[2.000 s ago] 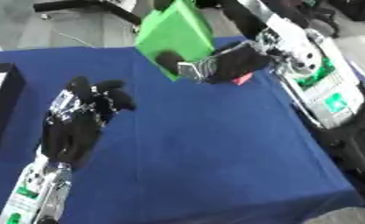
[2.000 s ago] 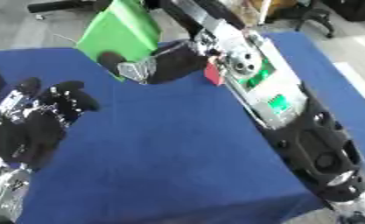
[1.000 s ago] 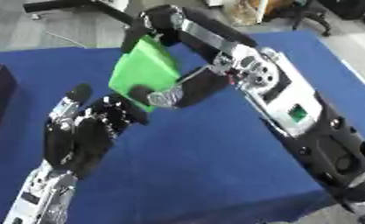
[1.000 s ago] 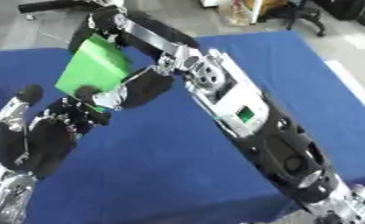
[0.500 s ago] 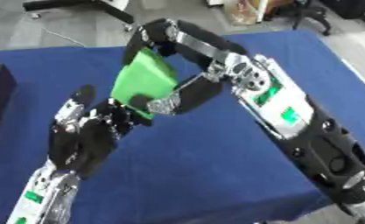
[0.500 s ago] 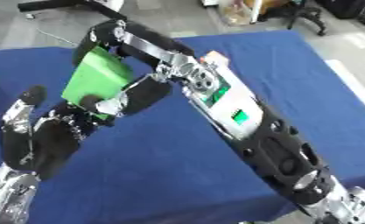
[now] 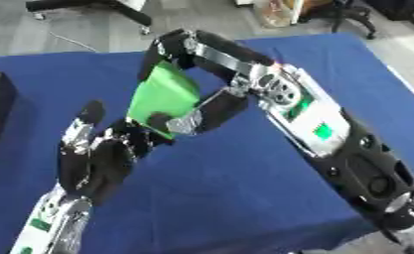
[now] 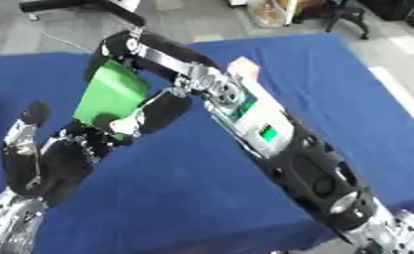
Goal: Pick up the objects with one hand, pass them to the other hand, and then place them into the box on the other side of the table.
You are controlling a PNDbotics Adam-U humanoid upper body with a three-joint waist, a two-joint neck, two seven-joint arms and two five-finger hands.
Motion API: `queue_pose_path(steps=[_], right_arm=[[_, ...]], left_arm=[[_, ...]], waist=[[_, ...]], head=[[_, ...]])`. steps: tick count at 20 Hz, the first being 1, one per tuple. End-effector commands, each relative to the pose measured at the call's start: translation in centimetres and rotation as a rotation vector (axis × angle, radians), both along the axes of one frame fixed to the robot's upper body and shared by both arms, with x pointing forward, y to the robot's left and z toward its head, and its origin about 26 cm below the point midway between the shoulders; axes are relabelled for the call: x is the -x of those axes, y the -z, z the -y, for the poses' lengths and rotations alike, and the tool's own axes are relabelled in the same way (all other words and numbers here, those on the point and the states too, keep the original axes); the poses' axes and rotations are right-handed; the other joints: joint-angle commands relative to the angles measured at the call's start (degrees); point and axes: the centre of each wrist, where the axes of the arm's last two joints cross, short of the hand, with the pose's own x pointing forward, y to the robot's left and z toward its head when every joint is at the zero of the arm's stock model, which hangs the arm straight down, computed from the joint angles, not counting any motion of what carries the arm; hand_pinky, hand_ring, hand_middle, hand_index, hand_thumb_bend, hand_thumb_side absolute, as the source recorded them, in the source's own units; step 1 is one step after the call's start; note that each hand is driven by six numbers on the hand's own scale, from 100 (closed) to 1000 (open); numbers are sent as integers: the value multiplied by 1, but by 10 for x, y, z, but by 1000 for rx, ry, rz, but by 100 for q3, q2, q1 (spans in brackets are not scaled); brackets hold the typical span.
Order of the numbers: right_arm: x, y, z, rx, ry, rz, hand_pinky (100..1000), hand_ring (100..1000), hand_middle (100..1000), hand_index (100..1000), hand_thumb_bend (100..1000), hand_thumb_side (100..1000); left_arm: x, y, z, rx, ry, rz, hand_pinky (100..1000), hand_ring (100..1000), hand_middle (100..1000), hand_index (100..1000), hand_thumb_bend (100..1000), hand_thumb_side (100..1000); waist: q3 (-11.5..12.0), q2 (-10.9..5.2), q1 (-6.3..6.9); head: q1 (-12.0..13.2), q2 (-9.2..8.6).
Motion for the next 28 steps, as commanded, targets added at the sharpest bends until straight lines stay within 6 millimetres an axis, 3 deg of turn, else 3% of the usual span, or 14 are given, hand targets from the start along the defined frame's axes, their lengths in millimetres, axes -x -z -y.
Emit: queue_pose_path(steps=[1,8,9,10,11,13,14,18,20,21,23,28], right_arm=[[-2,-2,-1,28,-5,20,447,669,588,594,244,100],[-7,5,-3,41,-9,12,451,673,590,595,226,100],[-8,6,-4,39,-10,11,452,674,590,595,224,100],[-8,6,-4,37,-12,10,452,674,590,595,224,100],[-8,6,-4,34,-15,10,451,674,590,595,223,100],[-8,7,-4,31,-17,9,451,674,590,595,223,100],[-8,7,-5,30,-19,10,450,672,589,596,221,100],[-5,8,-11,45,-44,30,451,673,590,597,218,100],[-5,10,-12,47,-50,31,451,673,590,597,216,100],[-6,10,-13,47,-53,30,452,673,590,597,216,100],[-6,10,-14,44,-60,33,452,672,589,598,213,100],[-6,11,-16,49,-74,54,452,671,589,599,209,100]], left_arm=[[0,-11,9,51,33,35,967,737,729,849,446,1000],[0,-6,15,127,64,-18,973,752,738,853,639,1000],[0,-5,17,141,77,-31,975,756,742,855,726,1000],[0,-5,18,154,89,-43,975,757,742,855,742,1000],[0,-4,18,166,99,-57,975,760,745,858,894,1000],[0,-3,19,183,112,-78,975,760,745,858,894,1000],[0,-3,20,185,117,-85,978,761,747,857,1000,1000],[2,-8,27,135,152,-78,981,756,742,854,923,1000],[3,-11,28,112,153,-58,981,752,738,851,825,1000],[3,-12,29,102,152,-50,980,749,733,850,649,1000],[4,-13,31,79,151,-41,976,742,722,847,563,1000],[4,-13,39,46,161,-47,969,728,708,842,464,1000]], waist=[[4,-53,-4],[18,-46,-21],[19,-45,-24],[21,-44,-27],[24,-42,-30],[28,-41,-33],[29,-41,-33],[38,-36,-38],[43,-37,-40],[46,-38,-40],[54,-41,-41],[79,-42,-46]], head=[[-21,-17],[-115,-17],[-149,-17],[-178,-17],[-218,-17],[-262,-17],[-280,-17],[-396,-17],[-435,-17],[-448,-17],[-472,-17],[-515,-17]])
